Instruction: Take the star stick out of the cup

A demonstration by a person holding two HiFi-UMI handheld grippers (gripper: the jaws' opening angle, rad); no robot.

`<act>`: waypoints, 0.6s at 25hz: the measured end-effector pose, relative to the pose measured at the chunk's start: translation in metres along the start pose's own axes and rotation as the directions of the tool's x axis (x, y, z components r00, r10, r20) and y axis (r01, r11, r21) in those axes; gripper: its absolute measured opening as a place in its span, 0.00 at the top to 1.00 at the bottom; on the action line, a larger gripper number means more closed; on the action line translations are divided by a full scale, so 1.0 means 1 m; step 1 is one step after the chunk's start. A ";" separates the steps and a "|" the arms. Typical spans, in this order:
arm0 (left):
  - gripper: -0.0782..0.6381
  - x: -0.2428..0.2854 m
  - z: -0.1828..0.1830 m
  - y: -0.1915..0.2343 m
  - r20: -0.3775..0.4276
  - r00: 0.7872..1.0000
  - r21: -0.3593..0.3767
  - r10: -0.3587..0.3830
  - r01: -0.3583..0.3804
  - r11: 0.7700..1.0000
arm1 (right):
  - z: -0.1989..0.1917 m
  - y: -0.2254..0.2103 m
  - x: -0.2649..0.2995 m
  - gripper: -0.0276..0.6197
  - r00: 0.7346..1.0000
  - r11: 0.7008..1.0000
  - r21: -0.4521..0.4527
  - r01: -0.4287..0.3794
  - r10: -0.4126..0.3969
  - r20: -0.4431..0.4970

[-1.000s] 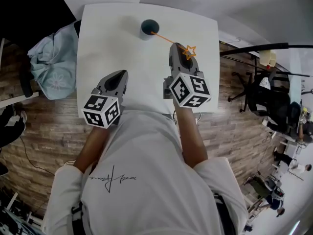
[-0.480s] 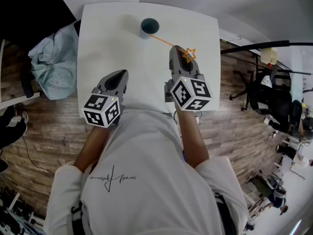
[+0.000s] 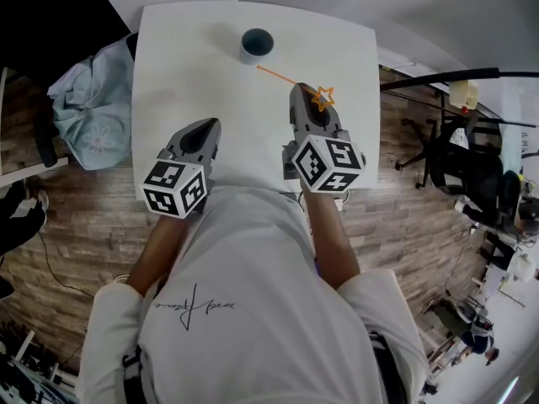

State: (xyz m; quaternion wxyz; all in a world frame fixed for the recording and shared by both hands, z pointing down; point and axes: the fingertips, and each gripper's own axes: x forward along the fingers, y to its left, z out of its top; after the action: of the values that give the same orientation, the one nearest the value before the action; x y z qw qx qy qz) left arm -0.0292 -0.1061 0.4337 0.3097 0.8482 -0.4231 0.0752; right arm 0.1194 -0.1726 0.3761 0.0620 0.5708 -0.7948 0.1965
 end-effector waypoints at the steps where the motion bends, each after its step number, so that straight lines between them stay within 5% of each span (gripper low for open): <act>1: 0.89 0.000 0.000 0.000 0.000 1.000 -0.001 0.000 0.000 1.000 | -0.002 0.000 0.000 0.92 1.000 1.000 0.001 0.000 0.000 -0.004; 15: 0.88 -0.003 0.002 0.002 0.013 1.000 -0.010 0.005 -0.005 1.000 | -0.022 0.004 -0.006 0.92 0.998 1.000 0.000 -0.015 0.015 -0.059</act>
State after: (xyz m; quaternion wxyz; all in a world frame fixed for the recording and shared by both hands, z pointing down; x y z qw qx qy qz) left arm -0.0329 -0.1063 0.4316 0.3111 0.8461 -0.4275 0.0681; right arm 0.1153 -0.1575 0.3937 0.0841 0.5590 -0.7968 0.2135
